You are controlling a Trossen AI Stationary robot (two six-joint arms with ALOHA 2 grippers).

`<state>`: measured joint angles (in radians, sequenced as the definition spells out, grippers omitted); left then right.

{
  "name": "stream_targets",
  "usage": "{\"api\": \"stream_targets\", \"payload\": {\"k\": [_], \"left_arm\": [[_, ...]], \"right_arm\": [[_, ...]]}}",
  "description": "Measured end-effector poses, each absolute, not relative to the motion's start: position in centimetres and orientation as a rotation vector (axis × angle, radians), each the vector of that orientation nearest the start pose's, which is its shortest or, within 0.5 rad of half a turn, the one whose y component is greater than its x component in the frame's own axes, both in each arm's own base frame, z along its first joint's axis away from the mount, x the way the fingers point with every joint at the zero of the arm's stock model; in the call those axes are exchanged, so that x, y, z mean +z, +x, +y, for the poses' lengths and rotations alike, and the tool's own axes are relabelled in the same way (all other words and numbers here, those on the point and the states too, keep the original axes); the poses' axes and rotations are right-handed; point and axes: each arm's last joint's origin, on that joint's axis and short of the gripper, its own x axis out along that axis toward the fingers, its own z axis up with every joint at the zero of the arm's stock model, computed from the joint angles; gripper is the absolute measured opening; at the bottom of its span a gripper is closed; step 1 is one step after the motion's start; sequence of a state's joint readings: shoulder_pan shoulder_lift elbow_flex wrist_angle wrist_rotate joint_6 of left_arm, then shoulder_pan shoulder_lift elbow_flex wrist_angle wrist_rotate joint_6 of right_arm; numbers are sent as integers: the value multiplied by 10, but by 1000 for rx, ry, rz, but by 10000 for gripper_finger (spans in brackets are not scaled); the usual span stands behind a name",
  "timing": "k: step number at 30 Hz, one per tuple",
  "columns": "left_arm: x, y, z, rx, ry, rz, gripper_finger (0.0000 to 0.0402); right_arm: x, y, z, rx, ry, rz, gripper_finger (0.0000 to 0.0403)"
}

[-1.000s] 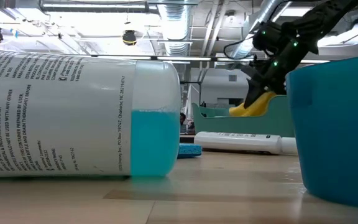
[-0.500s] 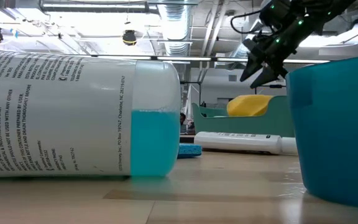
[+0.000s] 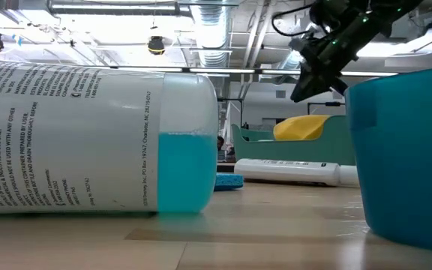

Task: Pick & Place Kitchen Items
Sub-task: Put the yellow towel into the big green bin

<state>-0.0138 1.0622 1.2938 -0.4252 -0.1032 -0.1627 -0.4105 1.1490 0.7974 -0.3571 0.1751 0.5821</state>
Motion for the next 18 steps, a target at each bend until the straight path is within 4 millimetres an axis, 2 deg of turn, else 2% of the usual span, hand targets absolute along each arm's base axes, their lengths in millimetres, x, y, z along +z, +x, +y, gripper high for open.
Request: {"api": "stream_targets", "payload": {"k": [1, 4, 10, 13, 18], "left_arm": [[430, 211, 0, 105, -151, 186, 210], [430, 211, 0, 105, -153, 186, 210], [430, 211, 0, 105, -155, 186, 210], [430, 211, 0, 106, -158, 186, 210], [430, 211, 0, 105, -156, 186, 210]], "right_arm": [[251, 216, -98, -780, 616, 536, 16], [245, 221, -99, -888, 621, 517, 12], [246, 222, -100, -996, 656, 431, 1], [242, 217, -102, -1059, 685, 458, 1], [227, 224, -101, -1026, 684, 568, 0]]}}
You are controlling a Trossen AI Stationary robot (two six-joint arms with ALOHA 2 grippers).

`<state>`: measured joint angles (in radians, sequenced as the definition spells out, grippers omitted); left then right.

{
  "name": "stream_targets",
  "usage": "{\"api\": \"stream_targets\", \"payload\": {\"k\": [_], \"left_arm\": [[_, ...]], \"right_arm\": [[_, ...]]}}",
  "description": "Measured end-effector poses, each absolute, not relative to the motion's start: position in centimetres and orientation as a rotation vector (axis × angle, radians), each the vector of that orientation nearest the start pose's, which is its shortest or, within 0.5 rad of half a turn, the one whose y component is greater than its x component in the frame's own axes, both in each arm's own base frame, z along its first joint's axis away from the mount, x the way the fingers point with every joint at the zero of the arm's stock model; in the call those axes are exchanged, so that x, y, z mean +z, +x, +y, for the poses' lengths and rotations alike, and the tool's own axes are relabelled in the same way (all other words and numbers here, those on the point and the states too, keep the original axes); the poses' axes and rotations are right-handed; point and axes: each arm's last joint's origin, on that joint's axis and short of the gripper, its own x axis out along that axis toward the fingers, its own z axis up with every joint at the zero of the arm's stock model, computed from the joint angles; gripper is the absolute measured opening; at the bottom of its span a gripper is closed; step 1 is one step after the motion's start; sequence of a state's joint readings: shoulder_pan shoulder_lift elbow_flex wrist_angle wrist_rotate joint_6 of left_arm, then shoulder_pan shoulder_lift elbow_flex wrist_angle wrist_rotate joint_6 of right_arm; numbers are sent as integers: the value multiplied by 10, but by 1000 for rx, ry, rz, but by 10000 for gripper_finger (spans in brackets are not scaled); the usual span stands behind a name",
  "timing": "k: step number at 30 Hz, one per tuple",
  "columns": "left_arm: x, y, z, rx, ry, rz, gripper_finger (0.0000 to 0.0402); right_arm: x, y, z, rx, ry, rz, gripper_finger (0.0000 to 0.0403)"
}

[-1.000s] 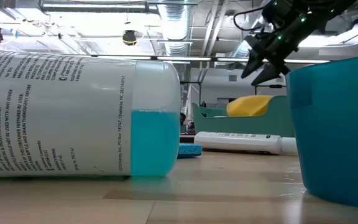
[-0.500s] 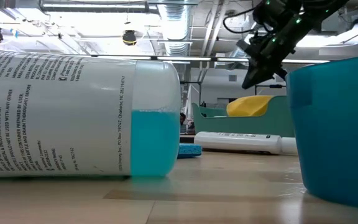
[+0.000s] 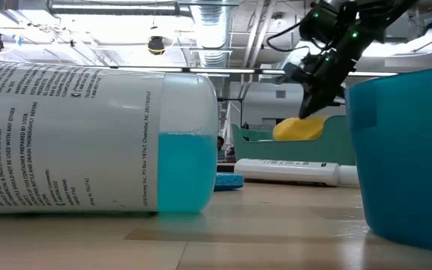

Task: Pick & Place Kitchen Items
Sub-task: Put the yellow towel into the big green bin

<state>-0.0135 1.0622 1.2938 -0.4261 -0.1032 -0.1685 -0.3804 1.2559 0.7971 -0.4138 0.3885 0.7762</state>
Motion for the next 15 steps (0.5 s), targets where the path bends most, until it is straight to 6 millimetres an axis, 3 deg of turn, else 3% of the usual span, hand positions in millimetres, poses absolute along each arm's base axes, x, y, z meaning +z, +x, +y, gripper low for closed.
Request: {"api": "stream_targets", "payload": {"k": [9, 15], "left_arm": [[430, 211, 0, 105, -160, 186, 210], [430, 211, 0, 101, -181, 186, 210]], "right_arm": [[194, 245, -94, -980, 699, 721, 0], [194, 246, -90, -973, 694, 725, 0]]}}
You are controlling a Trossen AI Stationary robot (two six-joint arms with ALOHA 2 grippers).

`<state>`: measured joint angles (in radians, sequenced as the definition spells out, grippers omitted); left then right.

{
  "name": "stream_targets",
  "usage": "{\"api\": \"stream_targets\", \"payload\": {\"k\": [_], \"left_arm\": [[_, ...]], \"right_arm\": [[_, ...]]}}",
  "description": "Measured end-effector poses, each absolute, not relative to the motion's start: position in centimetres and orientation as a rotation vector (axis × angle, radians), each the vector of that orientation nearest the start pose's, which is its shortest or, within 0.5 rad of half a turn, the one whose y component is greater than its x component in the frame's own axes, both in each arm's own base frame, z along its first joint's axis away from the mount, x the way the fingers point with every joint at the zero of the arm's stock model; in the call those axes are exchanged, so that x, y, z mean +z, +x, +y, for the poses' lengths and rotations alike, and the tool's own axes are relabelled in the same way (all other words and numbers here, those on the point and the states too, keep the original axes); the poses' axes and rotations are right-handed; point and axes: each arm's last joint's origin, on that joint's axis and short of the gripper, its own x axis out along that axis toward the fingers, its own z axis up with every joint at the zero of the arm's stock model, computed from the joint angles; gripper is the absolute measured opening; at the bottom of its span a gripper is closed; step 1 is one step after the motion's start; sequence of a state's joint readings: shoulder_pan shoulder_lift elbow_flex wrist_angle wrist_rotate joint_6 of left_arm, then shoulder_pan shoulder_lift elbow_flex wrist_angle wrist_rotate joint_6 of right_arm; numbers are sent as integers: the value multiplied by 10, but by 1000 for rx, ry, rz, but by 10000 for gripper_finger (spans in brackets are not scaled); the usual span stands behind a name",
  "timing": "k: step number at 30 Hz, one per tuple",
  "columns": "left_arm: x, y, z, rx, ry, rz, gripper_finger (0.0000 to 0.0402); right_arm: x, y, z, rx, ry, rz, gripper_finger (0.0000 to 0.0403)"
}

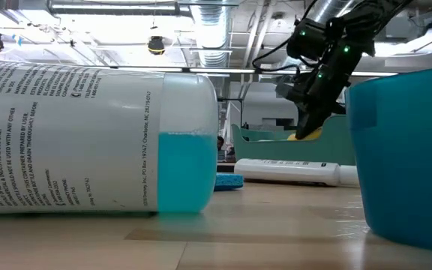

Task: Pick & Place Kitchen Items
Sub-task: Put the yellow towel into the big green bin, then put the blue sponge into the small green bin

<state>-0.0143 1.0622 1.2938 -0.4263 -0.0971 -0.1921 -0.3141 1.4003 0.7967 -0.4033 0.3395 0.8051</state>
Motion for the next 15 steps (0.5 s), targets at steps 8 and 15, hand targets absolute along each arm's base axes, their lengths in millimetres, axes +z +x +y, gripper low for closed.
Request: {"api": "stream_targets", "payload": {"k": [8, 15], "left_arm": [[430, 211, -2, 92, -180, 186, 210], [430, 211, -2, 92, -180, 186, 210]], "right_arm": [[223, 233, -87, -976, 686, 587, 0], [267, 212, -74, -912, 625, 374, 0]]}}
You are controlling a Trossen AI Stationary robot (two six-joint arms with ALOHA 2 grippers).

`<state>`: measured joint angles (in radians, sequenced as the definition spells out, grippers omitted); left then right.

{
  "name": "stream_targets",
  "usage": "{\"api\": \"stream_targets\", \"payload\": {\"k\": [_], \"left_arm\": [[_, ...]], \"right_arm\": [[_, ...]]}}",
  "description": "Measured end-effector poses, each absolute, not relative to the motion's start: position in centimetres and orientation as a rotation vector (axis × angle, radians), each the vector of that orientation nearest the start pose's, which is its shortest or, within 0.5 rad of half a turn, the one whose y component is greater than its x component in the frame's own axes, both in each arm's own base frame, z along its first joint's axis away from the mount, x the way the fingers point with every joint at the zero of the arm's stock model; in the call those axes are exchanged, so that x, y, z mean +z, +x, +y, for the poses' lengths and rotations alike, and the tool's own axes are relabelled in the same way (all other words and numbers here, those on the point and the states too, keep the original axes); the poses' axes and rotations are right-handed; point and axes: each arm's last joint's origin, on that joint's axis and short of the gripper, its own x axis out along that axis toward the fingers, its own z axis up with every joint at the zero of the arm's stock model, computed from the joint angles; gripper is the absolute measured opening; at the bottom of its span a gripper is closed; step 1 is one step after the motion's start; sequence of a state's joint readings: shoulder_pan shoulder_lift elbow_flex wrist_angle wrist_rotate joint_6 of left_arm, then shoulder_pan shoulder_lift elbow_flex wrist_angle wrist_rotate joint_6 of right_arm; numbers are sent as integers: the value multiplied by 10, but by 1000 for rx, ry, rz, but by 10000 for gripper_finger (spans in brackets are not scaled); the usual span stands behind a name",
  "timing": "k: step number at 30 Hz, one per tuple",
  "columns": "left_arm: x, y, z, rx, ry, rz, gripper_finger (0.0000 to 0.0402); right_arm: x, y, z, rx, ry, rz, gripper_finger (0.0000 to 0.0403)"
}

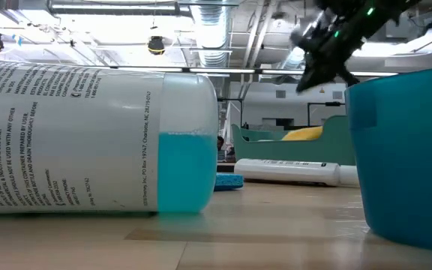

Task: Pick & Place Kitchen Items
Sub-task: Put the blue sponge into the small green bin

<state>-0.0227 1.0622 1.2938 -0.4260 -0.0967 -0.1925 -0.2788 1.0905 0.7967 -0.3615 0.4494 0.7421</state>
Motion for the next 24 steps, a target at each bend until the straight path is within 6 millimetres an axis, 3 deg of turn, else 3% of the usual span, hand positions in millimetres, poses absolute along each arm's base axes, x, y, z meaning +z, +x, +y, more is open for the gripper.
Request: {"api": "stream_targets", "payload": {"k": [11, 18, 24], "left_arm": [[430, 211, -2, 92, -179, 187, 210], [430, 211, -2, 92, -177, 187, 210], [430, 211, -2, 92, -177, 187, 210]], "right_arm": [[337, 168, -38, -673, 476, -5, 0], [348, 150, -27, -601, 453, -56, 0], [348, 149, -24, -583, 453, -50, 0]]}}
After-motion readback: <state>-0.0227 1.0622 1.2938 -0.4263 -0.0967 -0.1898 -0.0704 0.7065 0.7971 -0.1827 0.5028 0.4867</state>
